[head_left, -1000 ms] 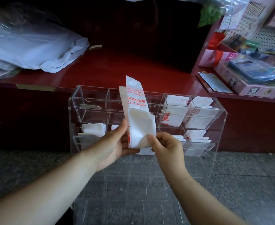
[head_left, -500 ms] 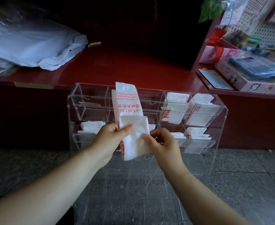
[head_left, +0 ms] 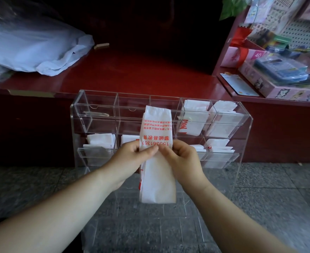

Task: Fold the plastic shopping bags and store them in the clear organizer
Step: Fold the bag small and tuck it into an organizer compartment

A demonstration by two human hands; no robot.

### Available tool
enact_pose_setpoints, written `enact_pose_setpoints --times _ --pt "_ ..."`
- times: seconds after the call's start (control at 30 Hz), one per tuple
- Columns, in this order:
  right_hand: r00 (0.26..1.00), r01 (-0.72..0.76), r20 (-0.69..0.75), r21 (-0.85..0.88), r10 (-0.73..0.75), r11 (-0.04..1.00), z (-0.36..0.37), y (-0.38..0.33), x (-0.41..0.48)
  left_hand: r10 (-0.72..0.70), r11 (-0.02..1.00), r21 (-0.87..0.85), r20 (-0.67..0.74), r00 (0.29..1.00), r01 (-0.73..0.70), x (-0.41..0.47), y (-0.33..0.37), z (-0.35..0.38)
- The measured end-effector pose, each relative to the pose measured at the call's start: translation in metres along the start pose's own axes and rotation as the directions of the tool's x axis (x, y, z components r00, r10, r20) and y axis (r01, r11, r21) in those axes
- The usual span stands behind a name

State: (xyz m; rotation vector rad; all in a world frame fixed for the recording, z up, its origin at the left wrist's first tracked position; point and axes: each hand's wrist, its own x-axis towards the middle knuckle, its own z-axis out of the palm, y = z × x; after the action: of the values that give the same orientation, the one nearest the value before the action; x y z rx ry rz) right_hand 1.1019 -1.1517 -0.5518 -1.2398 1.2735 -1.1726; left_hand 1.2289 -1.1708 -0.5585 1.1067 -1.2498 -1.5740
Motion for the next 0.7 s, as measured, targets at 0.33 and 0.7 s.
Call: enact_pose_setpoints --times 0.33,0.7 --pt "0.999 0.028 -0.044 -0.016 -0.029 0.999 -0.009 -0.001 -0.003 0.002 0.998 -0.064 -0.076 0.997 -0.007 0.005 0.009 -0.018" --pt "0.995 0.092 -0.014 -0.165 -0.096 0.982 -0.002 0.004 -0.006 0.033 0.998 -0.055 -0.065 0.997 -0.037 0.003 0.009 -0.019"
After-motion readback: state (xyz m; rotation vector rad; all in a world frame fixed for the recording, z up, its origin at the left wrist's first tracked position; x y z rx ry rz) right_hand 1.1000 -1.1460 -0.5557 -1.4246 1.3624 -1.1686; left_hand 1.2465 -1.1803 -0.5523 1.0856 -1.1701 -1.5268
